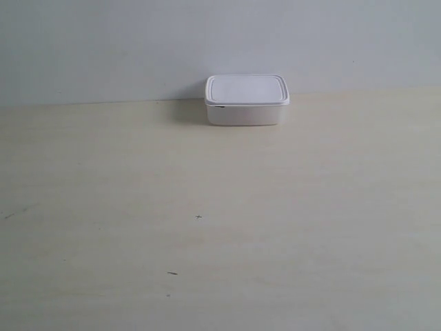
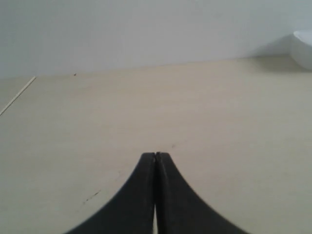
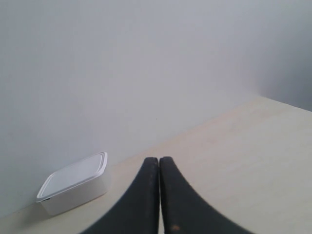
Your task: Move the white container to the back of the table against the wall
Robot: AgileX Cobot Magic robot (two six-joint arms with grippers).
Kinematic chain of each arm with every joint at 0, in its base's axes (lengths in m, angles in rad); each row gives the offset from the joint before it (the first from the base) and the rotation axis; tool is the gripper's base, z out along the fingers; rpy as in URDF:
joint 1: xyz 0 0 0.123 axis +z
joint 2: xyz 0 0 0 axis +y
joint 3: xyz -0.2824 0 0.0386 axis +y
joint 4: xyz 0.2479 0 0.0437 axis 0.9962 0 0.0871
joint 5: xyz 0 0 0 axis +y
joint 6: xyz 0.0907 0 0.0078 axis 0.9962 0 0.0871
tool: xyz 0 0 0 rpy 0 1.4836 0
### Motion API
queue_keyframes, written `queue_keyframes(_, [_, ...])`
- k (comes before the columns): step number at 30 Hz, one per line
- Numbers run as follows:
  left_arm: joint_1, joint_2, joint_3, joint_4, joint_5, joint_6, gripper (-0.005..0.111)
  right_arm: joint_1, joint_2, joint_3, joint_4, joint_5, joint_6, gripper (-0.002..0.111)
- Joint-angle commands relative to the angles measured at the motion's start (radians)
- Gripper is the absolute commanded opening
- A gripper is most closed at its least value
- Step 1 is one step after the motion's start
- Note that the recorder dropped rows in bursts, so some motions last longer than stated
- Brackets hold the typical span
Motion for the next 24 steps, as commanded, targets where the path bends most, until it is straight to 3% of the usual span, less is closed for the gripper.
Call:
queue_keyframes(1, [-0.005, -0.006, 0.0, -0.054, 0.056, 0.175, 0.0, -0.006, -0.005, 0.004, 0.0, -0.001, -0.001, 0.0])
queue_keyframes(9, [-0.005, -0.006, 0.0, -0.082, 0.061, 0.206, 0.0, -0.006, -0.005, 0.004, 0.002, -0.001, -0.001, 0.0])
queue_keyframes(15, [-0.005, -0.006, 0.0, -0.087, 0.061, 0.201, 0.0, -0.006, -0.005, 0.004, 0.236, 0.021, -0.003, 0.0])
queue_keyframes(24, [-0.005, -0.006, 0.0, -0.087, 0.061, 0.201, 0.0, -0.006, -0.005, 0.004, 0.236, 0.021, -0.003, 0.0])
